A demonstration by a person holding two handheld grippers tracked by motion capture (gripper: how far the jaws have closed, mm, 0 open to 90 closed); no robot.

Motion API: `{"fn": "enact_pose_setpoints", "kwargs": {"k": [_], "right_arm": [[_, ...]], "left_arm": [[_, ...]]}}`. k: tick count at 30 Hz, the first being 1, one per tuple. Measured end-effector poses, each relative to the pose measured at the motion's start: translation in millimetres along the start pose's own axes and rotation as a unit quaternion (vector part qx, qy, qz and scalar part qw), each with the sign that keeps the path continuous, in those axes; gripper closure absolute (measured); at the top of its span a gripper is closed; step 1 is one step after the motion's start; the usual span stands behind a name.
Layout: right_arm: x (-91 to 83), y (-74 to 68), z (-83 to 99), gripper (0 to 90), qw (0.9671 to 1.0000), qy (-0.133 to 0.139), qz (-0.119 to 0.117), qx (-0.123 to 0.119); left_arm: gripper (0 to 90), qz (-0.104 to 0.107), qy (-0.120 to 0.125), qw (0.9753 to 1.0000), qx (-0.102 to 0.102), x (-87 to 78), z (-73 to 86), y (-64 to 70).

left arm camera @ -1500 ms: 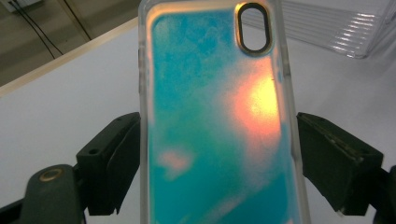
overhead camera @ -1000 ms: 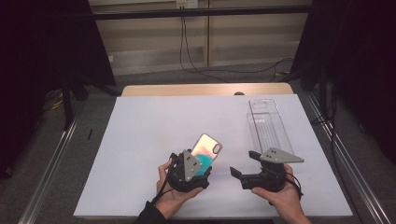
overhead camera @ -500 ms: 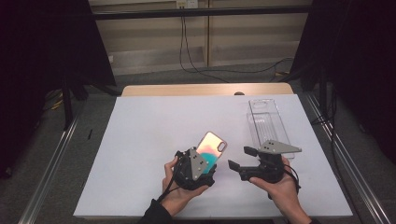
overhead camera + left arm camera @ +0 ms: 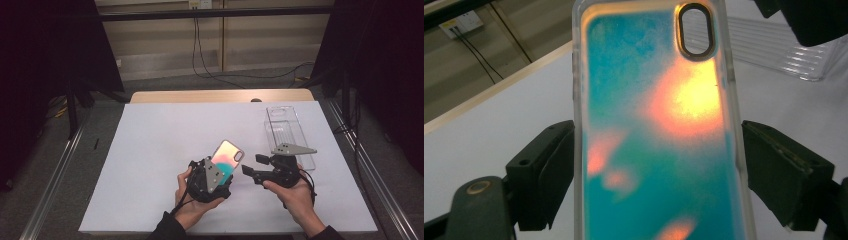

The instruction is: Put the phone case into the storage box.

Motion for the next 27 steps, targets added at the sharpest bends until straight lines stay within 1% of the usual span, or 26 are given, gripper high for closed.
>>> {"fn": "enact_pose_setpoints", "kwargs": {"k": [2, 3, 4, 8, 10, 11, 15, 16, 18, 19, 20, 21, 23, 24, 25, 27], "right_arm": [[2.2, -0.6, -0.5, 35.9, 0.9999, -0.009, -0.004, 0.000], [2.2, -0.6, -0.5, 35.9, 0.9999, -0.009, -0.004, 0.000], [3.3, -0.8, -0.3, 37.5, 0.9999, -0.013, -0.004, 0.001], [6.3, -0.8, -0.1, 41.1, 0.9998, -0.020, -0.007, 0.006], [7.2, -1.5, -0.6, 42.6, 0.9996, -0.025, -0.010, 0.011], [8.6, -2.1, -1.9, 44.0, 0.9993, -0.031, -0.012, 0.015], [10.4, -4.4, -3.5, 46.1, 0.9990, -0.037, -0.016, 0.021], [11.6, -5.7, -4.2, 46.7, 0.9986, -0.041, -0.021, 0.025], [12.2, -6.1, -4.6, 48.0, 0.9984, -0.043, -0.023, 0.027], [13.5, -6.4, -6.0, 52.2, 0.9980, -0.046, -0.024, 0.037], [14.2, -6.2, -6.6, 57.0, 0.9978, -0.048, -0.027, 0.038], [14.8, -6.4, -7.4, 58.8, 0.9977, -0.048, -0.028, 0.039], [14.9, -6.6, -8.3, 59.1, 0.9976, -0.049, -0.026, 0.042], [15.7, -7.4, -9.6, 61.3, 0.9976, -0.050, -0.024, 0.042], [15.7, -7.4, -9.6, 61.3, 0.9976, -0.050, -0.024, 0.042], [16.7, -7.9, -10.7, 63.6, 0.9971, -0.054, -0.022, 0.048]], "left_arm": [[17.1, -0.001, 0.002, 1.0000, -0.001, 0.4, -0.3, 0.0], [17.1, -0.001, 0.001, 1.0000, 0.000, 0.3, -0.4, -0.3], [17.1, -0.001, 0.005, 1.0000, -0.003, 0.8, -0.6, -0.4], [17.0, -0.003, 0.002, 1.0000, -0.002, 0.8, -0.2, -1.3], [17.1, -0.004, 0.002, 1.0000, -0.003, 1.1, -0.3, -0.7], [17.1, -0.007, 0.000, 1.0000, -0.001, 0.8, -0.4, -1.4], [17.1, -0.009, 0.003, 0.9999, -0.005, 0.5, -0.7, -2.4], [17.1, -0.009, 0.003, 0.9999, -0.006, 0.6, -0.8, -2.6], [17.1, -0.010, 0.003, 0.9999, -0.003, 0.3, -0.8, -2.3], [17.1, -0.009, 0.004, 0.9999, -0.002, 0.3, -1.0, -1.9], [17.1, -0.011, 0.007, 0.9999, -0.002, 0.2, -1.2, -1.4], [17.1, -0.011, 0.006, 0.9999, -0.001, 0.1, -1.3, -0.9], [17.1, -0.012, 0.007, 0.9999, -0.002, 0.3, -1.2, -0.4], [17.0, -0.011, 0.007, 0.9999, -0.002, 0.6, -1.2, -0.3], [17.0, -0.011, 0.007, 0.9999, -0.002, 0.7, -1.2, -0.4], [17.1, -0.011, 0.007, 0.9999, -0.001, 0.6, -1.1, -0.1]]}}
Point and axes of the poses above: each handheld gripper's, and its own axes: x roughly forward along the jaws, z roughly out of its underside, y roughly to its right, the point moved 5 cm from there along x, roughly forward along the jaws, and after that the axes turned 14 degrees about z, right-handed, at the moved point
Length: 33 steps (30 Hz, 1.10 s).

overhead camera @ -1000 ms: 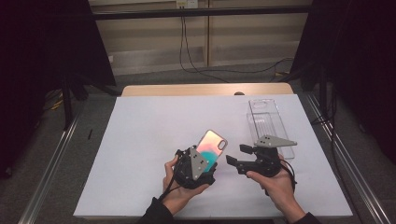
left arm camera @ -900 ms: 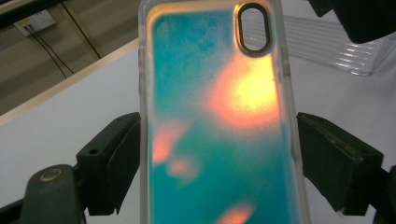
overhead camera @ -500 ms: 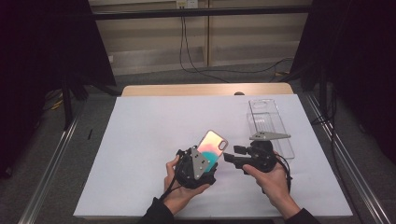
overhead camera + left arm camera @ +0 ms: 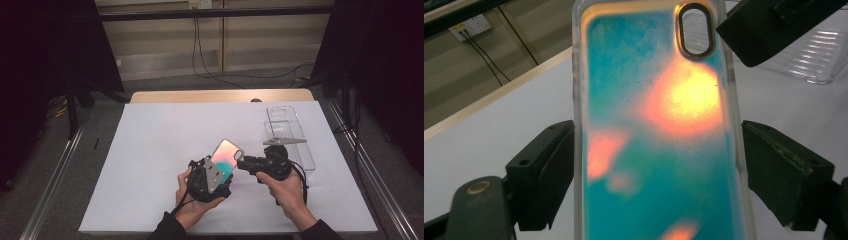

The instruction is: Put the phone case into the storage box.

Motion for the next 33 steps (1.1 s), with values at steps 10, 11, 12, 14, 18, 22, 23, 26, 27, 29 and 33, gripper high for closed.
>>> {"fn": "enact_pose_setpoints", "kwargs": {"k": [10, 11, 12, 14, 18, 22, 23, 26, 27, 29, 33], "right_arm": [[3.3, -1.4, -1.9, 68.5, 0.9997, -0.008, -0.010, 0.019], [3.5, -1.5, -1.8, 68.7, 0.9996, -0.011, -0.010, 0.022], [3.5, -1.5, -1.8, 68.7, 0.9996, -0.011, -0.010, 0.022], [4.3, -1.0, -1.7, 69.3, 0.9994, -0.014, -0.012, 0.030], [5.0, -1.1, -1.8, 69.4, 0.9991, -0.015, -0.012, 0.037], [5.5, -0.8, -1.5, 69.1, 0.9991, -0.016, -0.010, 0.037], [5.5, 0.0, -1.8, 69.2, 0.9989, -0.015, -0.010, 0.043], [5.7, 0.9, -2.0, 70.2, 0.9989, -0.015, -0.006, 0.044], [6.3, 1.9, -1.9, 71.9, 0.9989, -0.015, -0.005, 0.045], [6.3, 2.0, -1.7, 72.5, 0.9988, -0.016, -0.006, 0.045], [6.3, 0.9, -1.1, 73.5, 0.9985, -0.019, -0.005, 0.051]], "left_arm": [[17.1, -0.003, -0.003, 1.0000, 0.008, -0.1, 0.4, 0.6], [17.1, -0.004, -0.004, 1.0000, 0.007, 0.2, 0.4, 0.6], [17.1, -0.005, -0.002, 1.0000, 0.007, 0.5, 0.6, 0.6], [17.1, -0.005, -0.003, 1.0000, 0.007, 0.9, 0.9, 0.8], [17.1, -0.005, -0.003, 1.0000, 0.007, 1.3, 1.7, 0.7], [17.1, -0.004, -0.004, 0.9999, 0.009, 2.0, 2.1, 1.7], [17.0, -0.004, -0.005, 0.9999, 0.010, 2.0, 2.1, 2.2], [17.1, -0.003, -0.007, 0.9998, 0.017, 2.9, 2.9, 4.6], [17.1, -0.004, -0.008, 0.9998, 0.017, 3.6, 3.4, 5.1], [17.0, -0.005, -0.012, 0.9998, 0.014, 5.3, 4.2, 4.6], [17.1, -0.009, -0.015, 0.9996, 0.020, 5.9, 5.0, 5.0]]}}
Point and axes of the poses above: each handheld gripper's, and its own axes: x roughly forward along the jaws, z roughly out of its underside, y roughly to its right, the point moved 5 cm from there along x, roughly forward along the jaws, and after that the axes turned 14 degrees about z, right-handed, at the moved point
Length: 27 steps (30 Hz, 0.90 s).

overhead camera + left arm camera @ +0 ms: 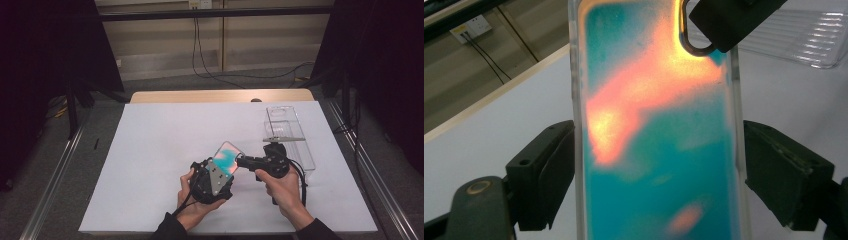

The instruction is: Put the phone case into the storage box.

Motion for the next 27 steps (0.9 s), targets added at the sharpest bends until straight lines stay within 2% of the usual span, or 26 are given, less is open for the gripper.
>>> {"fn": "enact_pose_setpoints", "kwargs": {"k": [6, 9, 10, 11, 15, 17, 19, 20, 24, 25, 27], "right_arm": [[1.4, 1.6, 0.6, 74.5, 0.9999, -0.004, -0.002, 0.012], [0.4, 1.5, 0.1, 77.0, 0.9997, 0.002, -0.011, 0.020], [-1.5, 1.0, -1.2, 78.4, 0.9994, 0.007, -0.022, 0.027], [-1.5, 1.0, -1.2, 78.4, 0.9994, 0.007, -0.022, 0.027], [-6.9, -3.0, -3.1, 81.5, 0.9981, 0.018, -0.049, 0.034], [-8.2, -6.2, -3.1, 81.8, 0.9982, 0.027, -0.047, 0.027], [-8.8, -7.4, -3.5, 82.6, 0.9981, 0.032, -0.048, 0.023], [-9.8, -7.8, -4.3, 82.7, 0.9983, 0.035, -0.045, 0.015], [-10.6, -4.9, -5.5, 82.7, 0.9986, 0.045, -0.028, 0.004], [-10.9, -1.6, -6.6, 82.8, 0.9986, 0.050, -0.019, -0.006], [-11.3, 0.0, -7.1, 82.8, 0.9985, 0.053, -0.014, -0.005]], "left_arm": [[17.1, 0.001, -0.002, 1.0000, -0.002, 1.0, 0.6, 0.3], [17.0, -0.001, 0.004, 1.0000, -0.004, 0.9, 0.4, -1.0], [16.9, -0.002, 0.009, 0.9999, -0.005, -0.2, 0.2, -1.1], [16.9, -0.004, 0.014, 0.9999, -0.007, -1.2, -0.4, -1.1], [16.2, 0.001, 0.020, 0.9996, -0.019, -0.9, -0.9, -3.8], [15.8, 0.003, 0.022, 0.9995, -0.025, -0.8, -0.6, -5.0], [15.3, 0.019, 0.025, 0.9990, -0.033, -0.9, -0.6, -6.6], [11.4, 0.019, 0.029, 0.9987, -0.037, -1.1, -0.7, -7.3], [6.2, 0.027, 0.041, 0.9975, -0.052, -3.4, -1.1, -11.5], [4.2, 0.030, 0.043, 0.9971, -0.056, -4.0, -1.2, -12.4], [4.1, 0.038, 0.051, 0.9959, -0.064, -5.2, -1.8, -14.5]]}}
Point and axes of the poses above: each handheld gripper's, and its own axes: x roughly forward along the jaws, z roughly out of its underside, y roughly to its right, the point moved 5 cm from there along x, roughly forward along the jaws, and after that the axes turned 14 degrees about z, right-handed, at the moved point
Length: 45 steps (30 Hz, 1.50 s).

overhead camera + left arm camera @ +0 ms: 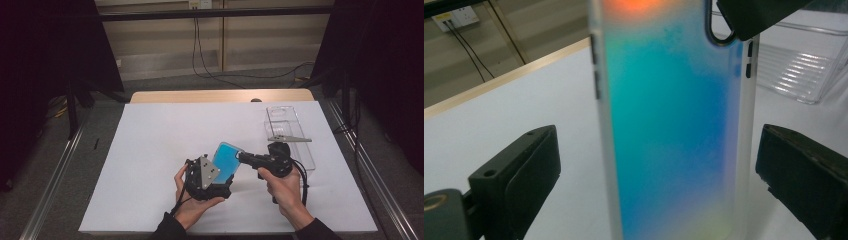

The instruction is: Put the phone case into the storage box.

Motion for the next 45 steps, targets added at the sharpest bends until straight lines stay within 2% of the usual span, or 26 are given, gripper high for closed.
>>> {"fn": "enact_pose_setpoints", "kwargs": {"k": [6, 9, 12, 14, 18, 20, 27, 39, 43, 45], "right_arm": [[-4.3, 5.6, -3.8, 82.9, 0.9996, 0.019, 0.017, -0.011], [-6.3, 6.3, -5.3, 82.9, 0.9993, 0.028, 0.020, -0.017], [-7.4, 6.3, -6.6, 82.9, 0.9988, 0.035, 0.024, -0.025], [-7.5, 6.8, -6.9, 82.9, 0.9985, 0.037, 0.028, -0.030], [-8.3, 7.5, -7.8, 82.9, 0.9978, 0.045, 0.032, -0.036], [-9.2, 8.2, -8.8, 82.9, 0.9976, 0.048, 0.034, -0.037], [-13.7, 13.0, -12.6, 83.0, 0.9961, 0.060, 0.047, -0.046], [-18.6, 16.9, -16.6, 83.1, 0.9927, 0.074, 0.067, -0.068], [-22.9, 20.1, -19.1, 83.2, 0.9917, 0.083, 0.070, -0.068], [-25.6, 22.7, -20.5, 83.2, 0.9914, 0.087, 0.072, -0.066]], "left_arm": [[2.6, 0.014, 0.014, 0.9995, -0.025, -3.3, -1.7, -7.2], [3.2, 0.006, 0.009, 0.9997, -0.021, -3.2, -0.7, -10.9], [2.8, 0.013, 0.014, 0.9994, -0.028, -4.1, -0.4, -12.7], [2.8, 0.001, 0.015, 0.9995, -0.028, -5.7, -0.8, -15.0], [3.0, 0.000, 0.018, 0.9992, -0.036, -8.8, -0.4, -19.4], [4.5, -0.003, 0.017, 0.9995, -0.027, -10.2, -0.2, -20.8], [4.5, -0.011, 0.040, 0.9990, -0.019, -17.5, -0.2, -27.9], [5.2, -0.012, 0.062, 0.9967, -0.051, -35.4, 5.5, -44.3], [4.8, -0.014, 0.057, 0.9968, -0.054, -40.5, 7.2, -51.0], [4.5, -0.017, 0.065, 0.9967, -0.044, -42.3, 7.7, -54.0]]}}
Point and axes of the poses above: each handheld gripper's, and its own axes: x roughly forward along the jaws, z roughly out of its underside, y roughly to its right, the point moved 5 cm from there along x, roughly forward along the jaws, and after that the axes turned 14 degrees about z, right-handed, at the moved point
